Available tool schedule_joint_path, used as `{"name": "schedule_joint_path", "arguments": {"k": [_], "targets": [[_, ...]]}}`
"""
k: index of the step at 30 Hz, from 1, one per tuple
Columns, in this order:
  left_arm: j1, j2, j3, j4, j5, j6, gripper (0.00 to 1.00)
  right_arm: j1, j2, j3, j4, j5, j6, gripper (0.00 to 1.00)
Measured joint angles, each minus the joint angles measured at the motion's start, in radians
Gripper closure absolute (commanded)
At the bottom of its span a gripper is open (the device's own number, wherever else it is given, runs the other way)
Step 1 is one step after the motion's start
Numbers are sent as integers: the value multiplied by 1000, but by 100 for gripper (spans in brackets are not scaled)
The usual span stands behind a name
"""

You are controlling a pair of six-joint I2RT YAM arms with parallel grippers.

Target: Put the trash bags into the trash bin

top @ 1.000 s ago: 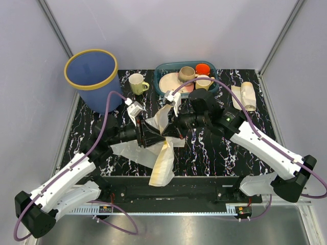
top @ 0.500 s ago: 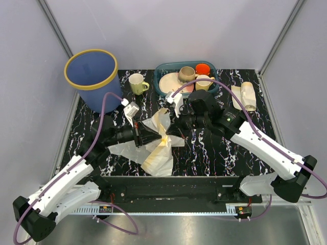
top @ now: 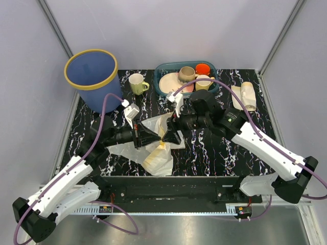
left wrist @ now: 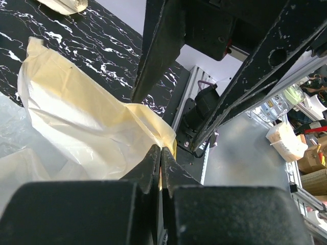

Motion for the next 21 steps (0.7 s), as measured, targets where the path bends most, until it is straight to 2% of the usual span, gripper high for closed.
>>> {"name": "schedule_joint_path", "arguments": {"k": [5, 7, 9, 10, 12, 13, 15, 21], "targets": [[0, 5, 0, 2, 10, 8, 100, 0, 37, 2, 18, -28, 36, 32], [0, 5, 0, 10, 14, 8, 100, 0, 51, 2, 20, -34, 43, 48], [0, 3, -1, 23, 18, 7, 100, -1, 61, 2, 23, -48, 48, 55], [0, 2, -1, 24, 19, 8, 100, -1, 64, 2, 26, -60, 51, 67], [2, -3, -2, 26, 17, 11, 100, -2, 64, 2, 32, -84, 51, 78], [3, -6, -2, 27, 17, 13, 100, -3, 64, 2, 35, -99, 54, 89], [6, -11, -6, 26, 13, 18, 100, -5, 64, 2, 38, -123, 52, 100], [10, -39, -12, 2, 10, 34, 100, -46, 60, 2, 5, -115, 26, 100]]}}
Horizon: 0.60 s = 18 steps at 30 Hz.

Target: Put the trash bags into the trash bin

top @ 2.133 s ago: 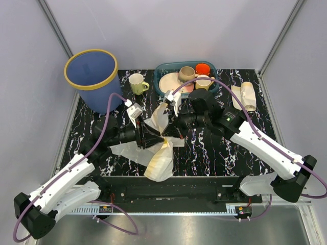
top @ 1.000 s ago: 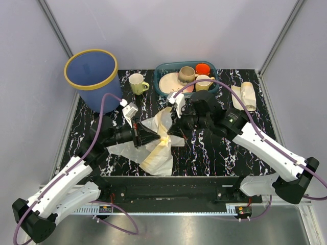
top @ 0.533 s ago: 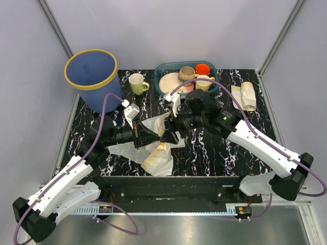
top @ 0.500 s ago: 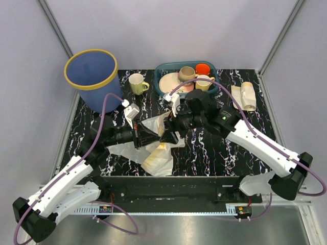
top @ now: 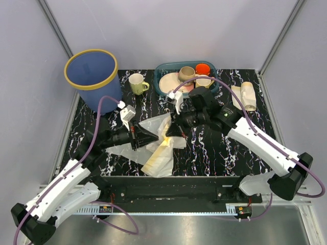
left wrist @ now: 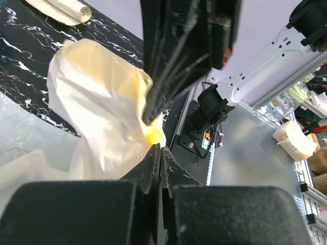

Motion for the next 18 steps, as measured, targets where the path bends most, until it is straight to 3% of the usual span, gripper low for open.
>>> {"name": "schedule_joint_path", "arguments": {"k": [4, 6, 14, 18], "targets": [[25, -38, 0, -43, 0, 15, 100, -63, -10, 0, -65, 57, -33, 96], [42, -48, 0, -61, 0, 23, 100, -88, -20, 0, -91, 72, -47, 100], [47, 1, 2, -47, 29, 27, 66, -105, -65, -5, -97, 29, -66, 100], [-12, 60, 17, -22, 29, 36, 62, -106, -61, -5, -75, -20, -65, 99]]}}
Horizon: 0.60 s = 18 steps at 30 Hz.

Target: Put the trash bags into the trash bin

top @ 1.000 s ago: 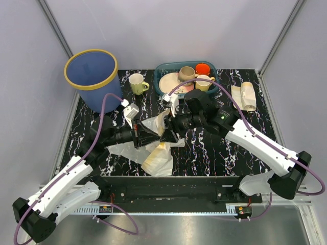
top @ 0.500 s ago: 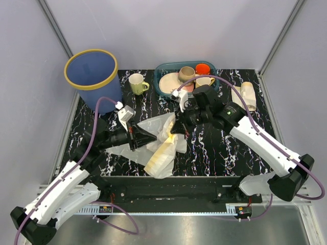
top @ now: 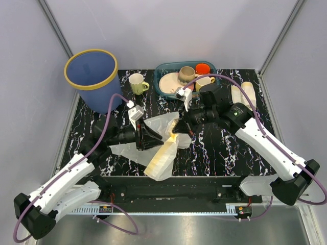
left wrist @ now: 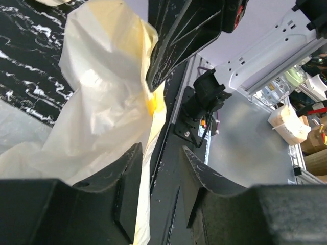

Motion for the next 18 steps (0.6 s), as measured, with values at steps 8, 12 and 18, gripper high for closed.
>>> {"name": "schedule_joint_path", "arguments": {"k": [8, 12, 18], "targets": [[-50, 51, 10, 71, -3, -11, 61, 16, 14, -1, 34, -49, 3, 98], [-56, 55, 10, 96, -4, -19, 61, 42, 14, -13, 48, -58, 3, 97], [-59, 71, 10, 118, -9, -36, 68, 59, 14, -25, 56, -63, 3, 93]]}}
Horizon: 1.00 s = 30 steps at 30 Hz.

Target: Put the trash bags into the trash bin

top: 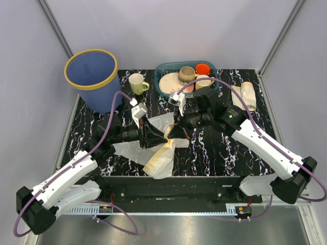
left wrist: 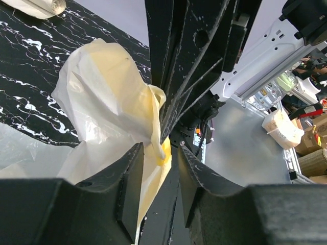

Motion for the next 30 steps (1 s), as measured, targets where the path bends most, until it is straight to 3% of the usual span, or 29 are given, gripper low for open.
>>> {"name": "schedule_joint_path", "arguments": {"k": [4, 11, 16, 18, 23, 30], "targets": [[-2, 11, 0, 9, -2, -11, 100, 7, 0, -9, 8, -11, 0, 88], [0, 0, 0, -18, -16, -11, 100, 9, -5, -16, 13, -5, 3, 84], [21, -52, 0, -61, -24, -9, 100, 10, -21, -24, 5, 31, 1, 91], [27, -72, -1, -75, -26, -9, 100, 10, -26, -24, -2, 45, 1, 100], [50, -99, -1, -107, -31, -4, 100, 2, -29, -24, -29, 85, -4, 100], [212, -106, 0, -219, -79, 16, 100, -106, -47, -35, -99, 185, -31, 100]]}}
